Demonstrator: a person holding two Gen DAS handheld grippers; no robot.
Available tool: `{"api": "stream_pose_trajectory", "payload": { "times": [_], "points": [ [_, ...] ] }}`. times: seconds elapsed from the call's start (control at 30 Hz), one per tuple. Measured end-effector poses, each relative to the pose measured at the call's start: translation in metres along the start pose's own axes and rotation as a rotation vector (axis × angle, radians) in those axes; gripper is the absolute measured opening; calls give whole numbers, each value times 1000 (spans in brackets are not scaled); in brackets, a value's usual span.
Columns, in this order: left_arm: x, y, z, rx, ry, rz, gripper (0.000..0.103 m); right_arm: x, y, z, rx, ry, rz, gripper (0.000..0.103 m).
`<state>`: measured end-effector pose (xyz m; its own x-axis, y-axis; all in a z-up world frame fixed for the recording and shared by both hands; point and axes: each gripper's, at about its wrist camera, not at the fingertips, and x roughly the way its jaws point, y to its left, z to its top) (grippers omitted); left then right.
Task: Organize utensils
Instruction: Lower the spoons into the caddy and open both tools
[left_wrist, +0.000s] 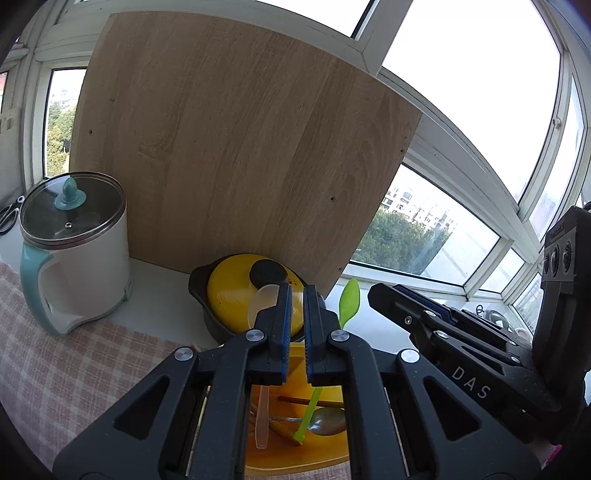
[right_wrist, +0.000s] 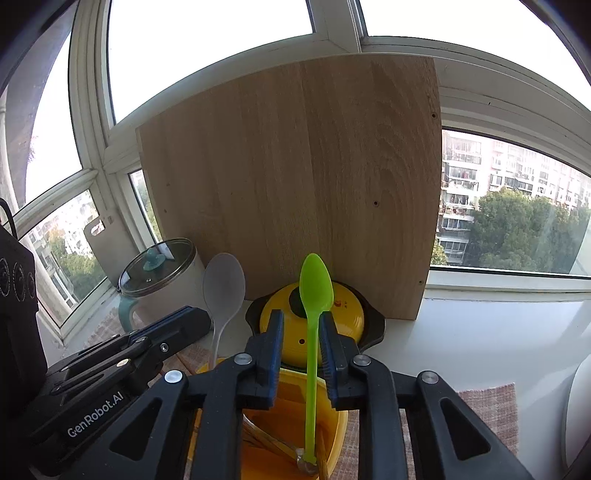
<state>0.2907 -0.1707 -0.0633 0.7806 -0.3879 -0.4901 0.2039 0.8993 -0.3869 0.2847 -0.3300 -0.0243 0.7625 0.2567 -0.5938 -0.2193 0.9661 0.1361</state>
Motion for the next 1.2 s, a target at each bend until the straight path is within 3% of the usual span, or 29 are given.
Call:
{"api": "stream_pose_trajectory", "payload": {
  "times": [0.6,1.0,1.2],
  "points": [
    [-15,2,-3,23,42,0,3,-17,-4,-6,9,3,-21,26],
    [-46,4,-10,40,38,-8,3,-41,7,-17,17,1,-44,27],
    [-68,6,-17,70,55,-20,3,-59,17,-30,22,-8,-72,42]
  ]
}}
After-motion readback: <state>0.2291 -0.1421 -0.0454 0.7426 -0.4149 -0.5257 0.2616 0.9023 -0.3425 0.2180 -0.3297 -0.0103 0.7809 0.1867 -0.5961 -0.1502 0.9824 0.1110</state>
